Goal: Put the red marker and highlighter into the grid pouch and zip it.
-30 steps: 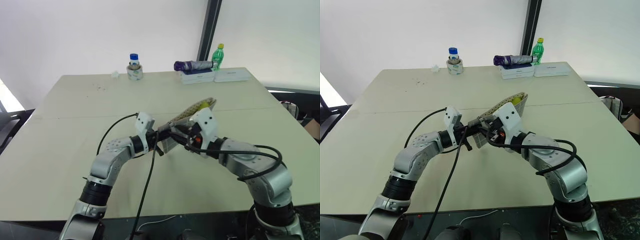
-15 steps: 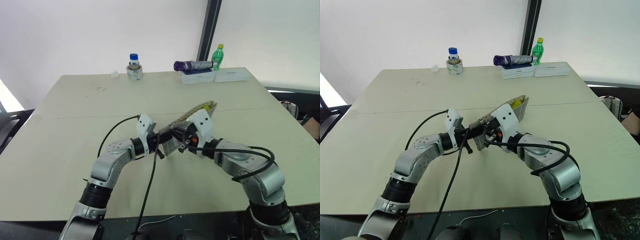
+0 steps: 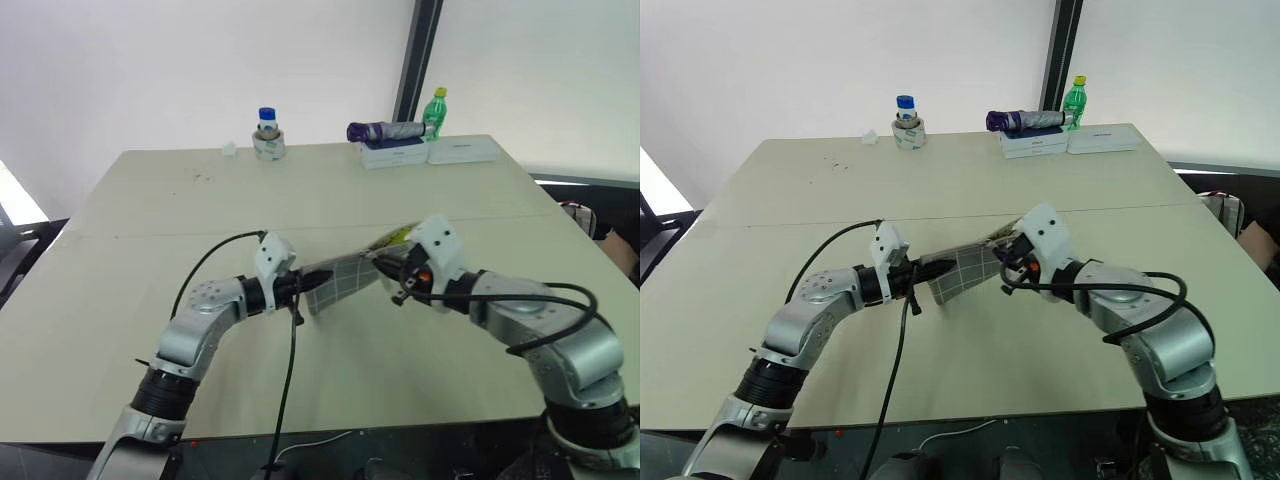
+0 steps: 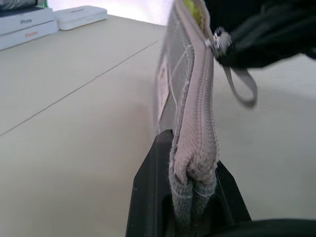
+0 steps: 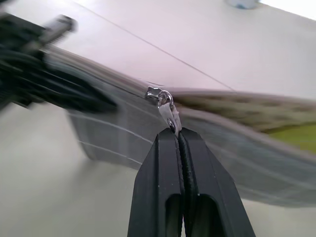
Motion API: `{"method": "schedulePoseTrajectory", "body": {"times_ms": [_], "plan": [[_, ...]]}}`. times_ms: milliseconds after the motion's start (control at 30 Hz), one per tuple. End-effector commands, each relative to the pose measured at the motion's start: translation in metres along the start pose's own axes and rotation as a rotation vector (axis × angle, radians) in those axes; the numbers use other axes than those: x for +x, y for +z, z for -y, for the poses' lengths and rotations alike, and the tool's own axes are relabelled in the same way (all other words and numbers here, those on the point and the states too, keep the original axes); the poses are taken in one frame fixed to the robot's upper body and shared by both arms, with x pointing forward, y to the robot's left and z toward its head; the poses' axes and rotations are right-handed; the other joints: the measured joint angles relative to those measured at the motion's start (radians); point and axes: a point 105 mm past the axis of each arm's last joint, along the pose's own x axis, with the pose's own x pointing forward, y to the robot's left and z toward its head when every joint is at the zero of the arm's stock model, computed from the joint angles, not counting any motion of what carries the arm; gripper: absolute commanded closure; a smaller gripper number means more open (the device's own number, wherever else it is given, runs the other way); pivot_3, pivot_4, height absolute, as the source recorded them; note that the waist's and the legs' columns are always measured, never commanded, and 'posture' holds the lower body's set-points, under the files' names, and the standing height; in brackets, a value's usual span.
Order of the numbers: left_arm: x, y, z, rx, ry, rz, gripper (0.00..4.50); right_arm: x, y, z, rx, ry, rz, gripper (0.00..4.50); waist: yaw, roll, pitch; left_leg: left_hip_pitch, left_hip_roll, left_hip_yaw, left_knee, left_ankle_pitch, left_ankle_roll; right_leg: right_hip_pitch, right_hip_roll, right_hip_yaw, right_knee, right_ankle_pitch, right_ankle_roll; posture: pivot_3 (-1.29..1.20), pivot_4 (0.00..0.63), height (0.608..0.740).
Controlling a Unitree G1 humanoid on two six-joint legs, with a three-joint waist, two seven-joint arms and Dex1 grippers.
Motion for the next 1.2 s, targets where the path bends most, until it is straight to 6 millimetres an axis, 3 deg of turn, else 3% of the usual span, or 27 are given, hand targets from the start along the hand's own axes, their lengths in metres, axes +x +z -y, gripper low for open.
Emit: {"method": "schedulePoseTrajectory", "body": {"times_ms": [33, 233, 467, 567, 667, 700, 733, 833, 967, 1100, 1200], "plan": [[-0.021, -0.005, -0.013, 0.031, 0.044, -0.037, 4.50, -0.017, 0.002, 0.042, -0.058, -0.161, -0.009, 4.46, 0.000, 0.000, 0.000, 0.000, 0.000, 0.000, 0.000, 0.000, 0.000, 0.000, 0.000, 0.000, 0.000, 0.000, 0.000, 0.00, 0.150, 0.740], [-0.030, -0.008, -0.016, 0.038, 0.064, -0.051, 4.50, -0.030, -0.006, 0.073, -0.106, -0.259, -0.061, 4.46, -0.001, 0.000, 0.000, 0.000, 0.000, 0.000, 0.000, -0.001, 0.001, 0.000, 0.000, 0.000, 0.000, 0.000, 0.000, 0.00, 0.150, 0.740], [-0.026, -0.008, -0.006, 0.101, 0.039, -0.050, 4.50, -0.026, -0.002, 0.065, -0.153, -0.204, -0.030, 4.46, 0.000, 0.000, 0.000, 0.000, 0.000, 0.000, 0.000, -0.001, 0.001, 0.000, 0.000, 0.000, 0.000, 0.000, 0.000, 0.00, 0.150, 0.740], [-0.024, -0.006, -0.007, 0.183, 0.056, -0.042, 4.50, -0.024, -0.002, 0.050, -0.150, -0.107, -0.015, 3.56, 0.002, 0.000, 0.000, 0.000, 0.000, 0.000, 0.000, -0.001, 0.001, 0.000, 0.000, 0.000, 0.000, 0.000, 0.000, 0.00, 0.150, 0.740], [-0.023, -0.003, -0.020, 0.375, 0.131, -0.039, 4.50, -0.025, -0.005, 0.055, -0.174, -0.146, -0.003, 2.13, 0.004, 0.000, 0.000, 0.000, 0.000, 0.000, 0.000, -0.001, 0.001, 0.000, 0.000, 0.000, 0.000, 0.000, 0.000, 0.00, 0.150, 0.740], [-0.023, -0.003, -0.023, 0.420, 0.139, -0.040, 4.50, -0.025, -0.007, 0.054, -0.179, -0.132, -0.005, 1.44, 0.004, 0.000, 0.000, 0.000, 0.000, 0.000, 0.000, -0.001, 0.001, 0.001, 0.000, 0.000, 0.000, 0.000, 0.000, 0.00, 0.150, 0.740], [-0.022, -0.005, -0.023, 0.449, 0.133, -0.041, 4.50, -0.026, -0.009, 0.051, -0.187, -0.113, -0.006, 1.09, 0.004, 0.000, 0.000, 0.000, 0.000, 0.000, 0.000, -0.001, 0.001, 0.000, 0.000, 0.000, 0.000, 0.000, 0.000, 0.00, 0.150, 0.740], [-0.023, -0.016, -0.022, 0.480, 0.086, -0.076, 4.50, -0.027, -0.014, 0.054, -0.198, -0.116, -0.011, 1.09, 0.003, 0.000, 0.000, 0.000, 0.000, 0.000, 0.000, -0.001, 0.001, 0.000, 0.000, 0.000, 0.000, 0.000, 0.000, 0.00, 0.150, 0.740], [-0.026, -0.020, -0.024, 0.519, 0.066, -0.090, 3.06, -0.030, -0.025, 0.062, -0.187, -0.135, -0.041, 1.04, 0.004, 0.000, 0.000, 0.000, 0.000, 0.000, 0.000, 0.000, 0.001, 0.001, 0.000, 0.000, 0.000, 0.000, 0.000, 0.00, 0.150, 0.740], [-0.035, -0.011, -0.027, 0.406, 0.091, -0.055, 1.04, -0.036, -0.035, 0.068, -0.181, -0.142, -0.068, 1.04, 0.003, 0.000, 0.000, 0.000, 0.000, 0.000, 0.000, 0.000, 0.001, 0.000, 0.000, 0.000, -0.001, 0.000, 0.000, 0.00, 0.150, 0.740], [-0.049, -0.008, -0.028, 0.304, 0.111, -0.049, 1.04, -0.041, -0.039, 0.072, -0.178, -0.142, -0.076, 1.04, 0.001, 0.000, 0.000, 0.000, 0.000, 0.000, 0.000, 0.000, 0.001, 0.000, 0.000, 0.000, -0.001, 0.000, 0.000, 0.00, 0.150, 0.740]]}}
